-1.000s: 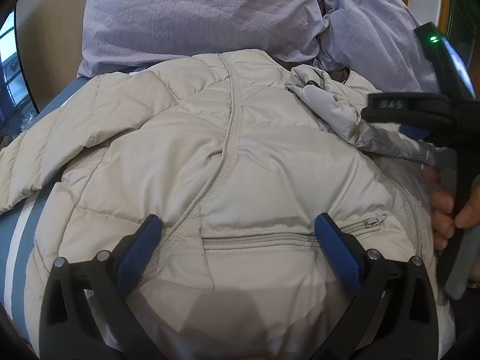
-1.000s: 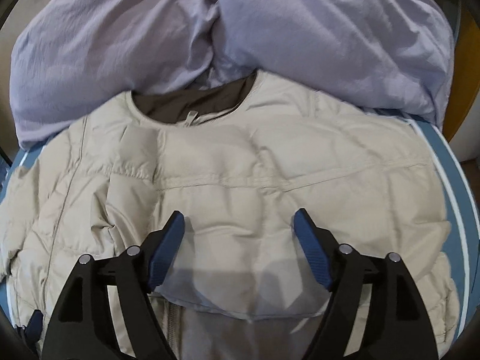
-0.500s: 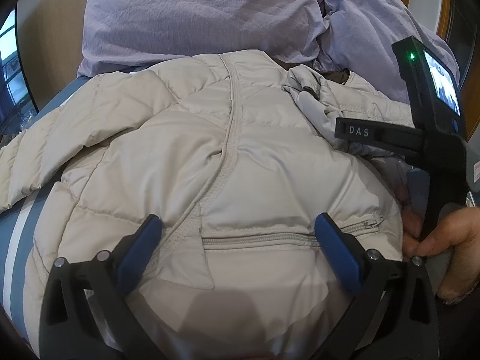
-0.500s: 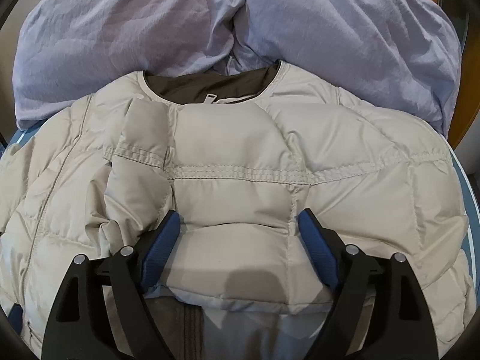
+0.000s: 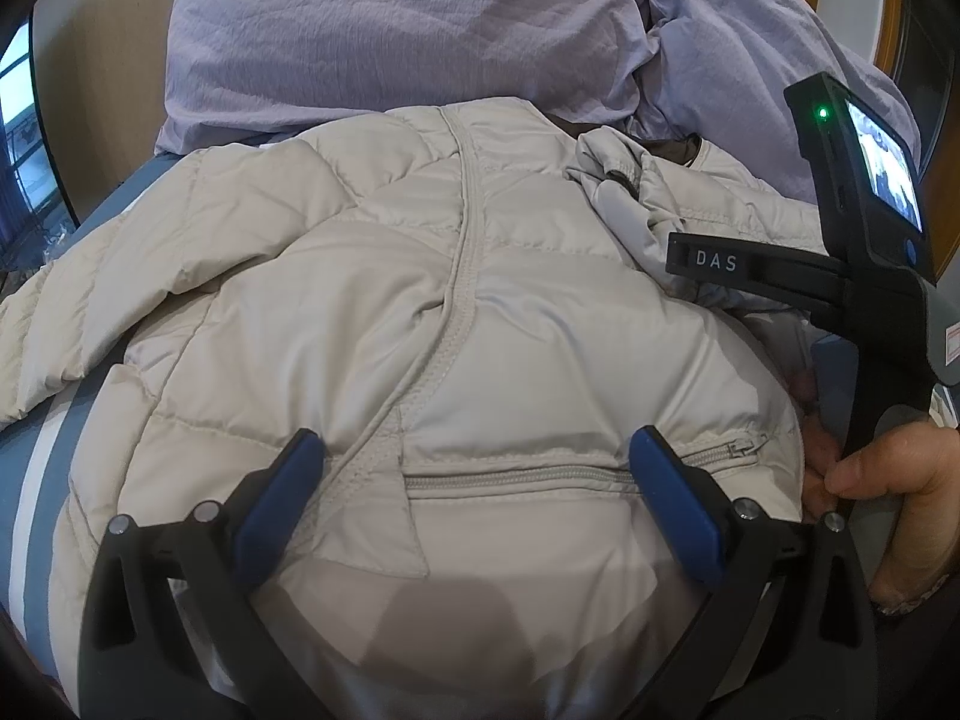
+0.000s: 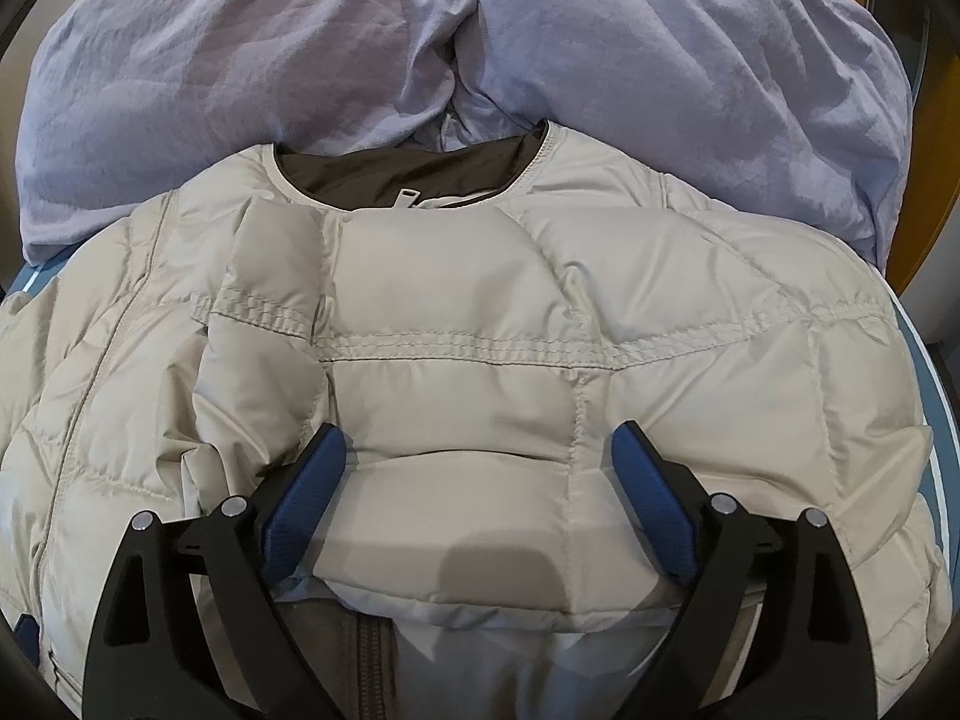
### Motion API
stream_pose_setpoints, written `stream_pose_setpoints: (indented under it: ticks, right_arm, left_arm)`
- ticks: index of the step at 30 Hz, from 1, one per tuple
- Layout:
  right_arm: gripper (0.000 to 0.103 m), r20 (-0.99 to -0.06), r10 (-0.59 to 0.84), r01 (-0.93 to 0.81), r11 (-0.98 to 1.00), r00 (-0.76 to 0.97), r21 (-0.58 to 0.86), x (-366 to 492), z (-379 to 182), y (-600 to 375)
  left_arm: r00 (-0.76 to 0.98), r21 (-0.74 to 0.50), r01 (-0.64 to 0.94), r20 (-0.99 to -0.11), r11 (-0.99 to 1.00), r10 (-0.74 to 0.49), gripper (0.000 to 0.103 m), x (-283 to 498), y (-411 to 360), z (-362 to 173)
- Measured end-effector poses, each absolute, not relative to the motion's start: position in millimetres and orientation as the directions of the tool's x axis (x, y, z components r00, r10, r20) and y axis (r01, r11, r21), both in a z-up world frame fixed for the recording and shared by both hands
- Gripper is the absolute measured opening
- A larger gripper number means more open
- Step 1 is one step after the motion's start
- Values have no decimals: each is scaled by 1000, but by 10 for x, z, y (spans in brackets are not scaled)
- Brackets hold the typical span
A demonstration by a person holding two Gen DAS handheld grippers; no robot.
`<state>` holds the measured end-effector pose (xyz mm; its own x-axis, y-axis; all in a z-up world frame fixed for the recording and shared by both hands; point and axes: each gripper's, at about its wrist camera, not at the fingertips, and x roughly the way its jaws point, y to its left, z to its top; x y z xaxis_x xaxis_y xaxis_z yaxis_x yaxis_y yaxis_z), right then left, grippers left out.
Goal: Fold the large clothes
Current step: 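Open the right gripper and withdraw it from the folded sleeve, then move the left tool to the other sleeve cuff and grasp it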
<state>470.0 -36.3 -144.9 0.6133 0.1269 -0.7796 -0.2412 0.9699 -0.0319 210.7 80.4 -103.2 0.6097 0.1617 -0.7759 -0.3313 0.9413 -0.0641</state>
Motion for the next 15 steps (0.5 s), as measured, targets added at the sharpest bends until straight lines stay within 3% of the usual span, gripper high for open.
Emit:
stream_pose_setpoints:
  ticks: [10, 15]
  right_arm:
    - [94, -780, 145, -239, 971, 609, -7, 4709, -1467, -403]
    - [95, -779, 150, -238, 971, 609, 1, 4709, -1468, -412]
  left_arm:
    - [618, -102, -384, -767, 918, 173, 101, 1897, 1015, -822]
    - [625, -75, -482, -728, 873, 283, 101, 1573, 1437, -514]
